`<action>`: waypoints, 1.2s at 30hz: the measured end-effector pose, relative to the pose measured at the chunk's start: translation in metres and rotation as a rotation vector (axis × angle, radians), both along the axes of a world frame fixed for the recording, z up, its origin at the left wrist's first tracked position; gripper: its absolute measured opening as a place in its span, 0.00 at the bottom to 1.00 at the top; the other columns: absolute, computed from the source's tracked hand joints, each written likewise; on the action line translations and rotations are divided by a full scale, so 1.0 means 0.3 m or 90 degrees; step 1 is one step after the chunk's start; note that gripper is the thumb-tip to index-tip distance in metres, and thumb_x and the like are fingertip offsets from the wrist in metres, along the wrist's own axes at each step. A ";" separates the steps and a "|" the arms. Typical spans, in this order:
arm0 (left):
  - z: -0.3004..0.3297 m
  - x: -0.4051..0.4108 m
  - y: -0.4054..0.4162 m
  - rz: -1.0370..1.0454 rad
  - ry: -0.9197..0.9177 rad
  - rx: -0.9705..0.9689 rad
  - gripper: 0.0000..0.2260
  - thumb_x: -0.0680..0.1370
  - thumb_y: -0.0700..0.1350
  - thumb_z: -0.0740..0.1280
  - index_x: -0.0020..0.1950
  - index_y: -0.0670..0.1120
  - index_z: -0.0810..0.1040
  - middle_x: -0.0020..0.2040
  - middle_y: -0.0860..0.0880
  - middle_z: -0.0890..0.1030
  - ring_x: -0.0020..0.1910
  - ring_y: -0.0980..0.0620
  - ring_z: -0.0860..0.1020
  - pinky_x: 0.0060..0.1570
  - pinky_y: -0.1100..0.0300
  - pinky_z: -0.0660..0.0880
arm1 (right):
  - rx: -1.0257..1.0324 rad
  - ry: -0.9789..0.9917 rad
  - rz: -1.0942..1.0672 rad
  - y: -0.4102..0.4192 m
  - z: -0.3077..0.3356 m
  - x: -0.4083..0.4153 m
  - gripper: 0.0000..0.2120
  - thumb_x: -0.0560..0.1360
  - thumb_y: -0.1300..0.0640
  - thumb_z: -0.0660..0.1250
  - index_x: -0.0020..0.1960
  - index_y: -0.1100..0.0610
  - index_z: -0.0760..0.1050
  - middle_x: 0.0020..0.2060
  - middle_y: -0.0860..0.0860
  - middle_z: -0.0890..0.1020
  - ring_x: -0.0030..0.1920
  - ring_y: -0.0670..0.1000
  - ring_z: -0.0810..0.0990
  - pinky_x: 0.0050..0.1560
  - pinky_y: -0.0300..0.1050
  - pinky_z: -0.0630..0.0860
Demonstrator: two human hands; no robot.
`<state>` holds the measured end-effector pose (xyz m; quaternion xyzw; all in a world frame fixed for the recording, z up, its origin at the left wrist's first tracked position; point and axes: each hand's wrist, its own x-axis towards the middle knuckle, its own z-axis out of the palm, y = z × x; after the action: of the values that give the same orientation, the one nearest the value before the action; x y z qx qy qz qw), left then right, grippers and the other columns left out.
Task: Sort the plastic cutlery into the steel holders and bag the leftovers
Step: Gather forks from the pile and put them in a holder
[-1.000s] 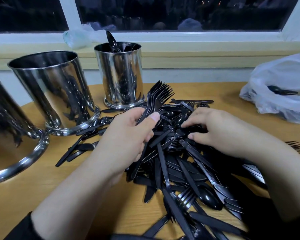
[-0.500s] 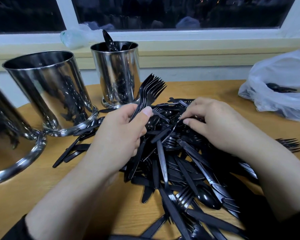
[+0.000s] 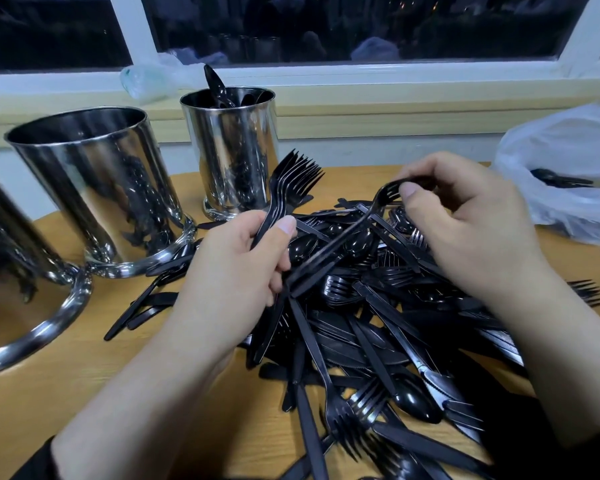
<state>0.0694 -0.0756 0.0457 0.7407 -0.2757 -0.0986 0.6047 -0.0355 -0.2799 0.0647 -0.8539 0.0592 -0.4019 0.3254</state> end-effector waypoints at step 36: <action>-0.019 -0.013 -0.007 -0.108 0.166 -0.037 0.14 0.81 0.50 0.68 0.48 0.40 0.73 0.33 0.50 0.69 0.24 0.55 0.57 0.24 0.64 0.55 | -0.118 0.587 0.008 -0.071 -0.013 -0.016 0.07 0.73 0.46 0.75 0.50 0.40 0.81 0.47 0.40 0.76 0.47 0.41 0.76 0.54 0.46 0.75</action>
<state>0.0654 -0.0778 0.0401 0.6775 -0.2592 -0.2370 0.6462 -0.0404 -0.3011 0.0608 -0.9691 0.1561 0.0175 0.1901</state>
